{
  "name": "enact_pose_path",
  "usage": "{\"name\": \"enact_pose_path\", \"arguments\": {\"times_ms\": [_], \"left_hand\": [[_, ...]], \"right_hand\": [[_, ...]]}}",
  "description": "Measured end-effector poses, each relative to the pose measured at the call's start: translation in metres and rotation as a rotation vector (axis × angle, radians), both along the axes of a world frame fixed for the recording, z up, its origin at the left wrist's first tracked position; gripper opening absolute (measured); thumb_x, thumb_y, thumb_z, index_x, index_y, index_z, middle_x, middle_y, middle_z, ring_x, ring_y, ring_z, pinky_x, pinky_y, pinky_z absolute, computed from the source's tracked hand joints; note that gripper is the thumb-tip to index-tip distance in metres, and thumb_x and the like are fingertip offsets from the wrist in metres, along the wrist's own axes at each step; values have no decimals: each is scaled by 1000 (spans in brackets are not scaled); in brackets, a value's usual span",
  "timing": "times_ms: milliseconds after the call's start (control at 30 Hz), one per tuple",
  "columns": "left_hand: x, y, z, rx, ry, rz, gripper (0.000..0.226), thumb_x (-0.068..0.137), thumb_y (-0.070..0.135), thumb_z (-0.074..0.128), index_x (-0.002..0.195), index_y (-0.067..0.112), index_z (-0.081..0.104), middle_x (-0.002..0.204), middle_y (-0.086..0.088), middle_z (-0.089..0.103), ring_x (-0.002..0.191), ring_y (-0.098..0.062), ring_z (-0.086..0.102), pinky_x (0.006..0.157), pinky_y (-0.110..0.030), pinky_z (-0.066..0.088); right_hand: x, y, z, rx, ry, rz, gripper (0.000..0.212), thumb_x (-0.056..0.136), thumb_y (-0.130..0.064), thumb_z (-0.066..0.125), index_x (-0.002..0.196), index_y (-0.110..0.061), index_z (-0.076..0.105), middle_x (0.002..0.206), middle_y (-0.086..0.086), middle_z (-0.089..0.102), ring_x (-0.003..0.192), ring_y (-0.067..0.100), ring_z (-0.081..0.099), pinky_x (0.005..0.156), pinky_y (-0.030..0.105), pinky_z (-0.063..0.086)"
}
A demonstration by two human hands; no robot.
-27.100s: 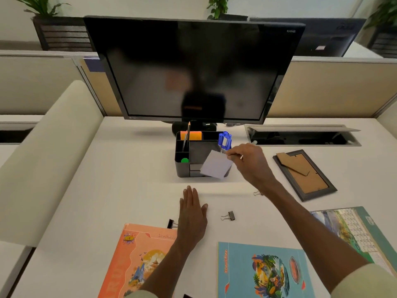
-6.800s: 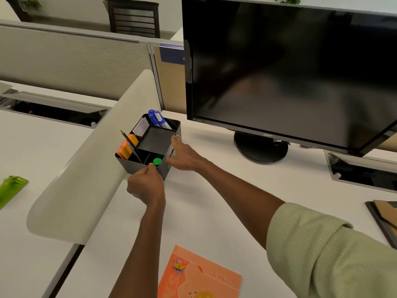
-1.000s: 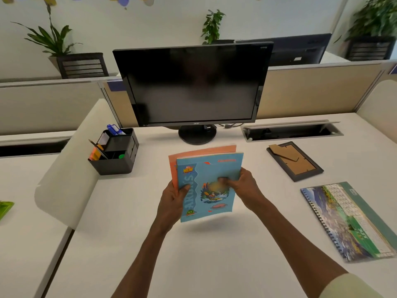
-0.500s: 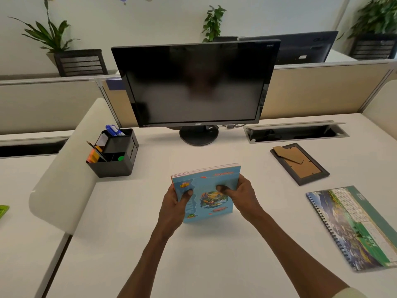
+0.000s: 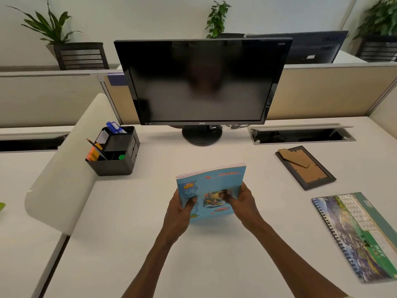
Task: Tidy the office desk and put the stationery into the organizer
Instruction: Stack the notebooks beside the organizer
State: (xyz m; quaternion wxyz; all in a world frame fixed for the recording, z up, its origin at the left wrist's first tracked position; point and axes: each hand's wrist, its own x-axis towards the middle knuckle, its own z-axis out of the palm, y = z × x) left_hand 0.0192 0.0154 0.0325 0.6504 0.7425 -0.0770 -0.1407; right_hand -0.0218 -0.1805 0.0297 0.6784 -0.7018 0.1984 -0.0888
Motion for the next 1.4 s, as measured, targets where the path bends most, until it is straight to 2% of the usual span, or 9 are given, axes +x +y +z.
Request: {"name": "enact_pose_path", "arguments": {"times_ms": [167,267,400,600,767,933,1033,1267,1400], "left_hand": [[1,-3,-9,21,24,28,34,98,16,55,130,21,50,123,1,65,111,-19,64,94,-48,53],[9,1,-5,17,35,83,30,97,17,56,127,21,51,119,0,66,108,-20,64,85,-39,57],[28,27,4,79,58,96,40,87,37,58,124,22,52,114,-1,67,104,-22,66,86,-44,56],[65,85,-1,139,172,113,18,96,15,57,114,15,57,101,-12,68,90,-27,66,82,-43,54],[89,128,-16,244,327,133,9,95,12,57,101,5,59,81,-12,61,68,-22,57,63,-31,49],[104,159,-34,319,425,192,10,93,14,59,92,5,60,79,-14,64,65,-23,60,62,-31,52],[111,173,-40,400,395,254,13,91,17,62,89,3,62,78,-14,66,60,-22,61,56,-29,52],[123,190,-48,787,163,415,28,86,29,69,101,5,67,96,-12,70,81,-28,62,74,-35,45],[121,190,-47,860,49,503,24,87,26,66,84,2,62,88,-17,68,78,-32,62,62,-30,38]], "right_hand": [[4,1,-6,-22,53,0,44,82,-7,71,121,-21,54,113,-2,67,104,18,65,88,39,55],[14,7,-3,-34,62,21,44,83,-8,70,121,-19,52,113,-1,66,104,16,64,87,34,54],[29,21,-3,-83,116,159,32,91,-12,59,120,-19,47,115,0,64,106,18,63,88,39,54],[54,53,-14,-80,184,358,33,96,-3,38,119,-14,59,115,5,66,105,25,63,88,47,52],[72,82,-28,-2,292,382,27,91,3,49,106,-5,70,102,10,73,85,17,71,72,31,60],[92,113,-37,20,370,340,20,87,5,57,102,4,70,97,16,73,80,25,72,69,34,60],[103,133,-40,15,403,315,19,85,6,59,100,5,71,96,16,73,74,23,71,64,32,60],[120,175,-51,109,480,266,14,82,10,58,91,10,68,94,21,72,79,32,72,64,42,61],[128,190,-55,109,494,246,14,81,11,58,89,9,68,94,20,71,75,30,72,59,39,61]]}}
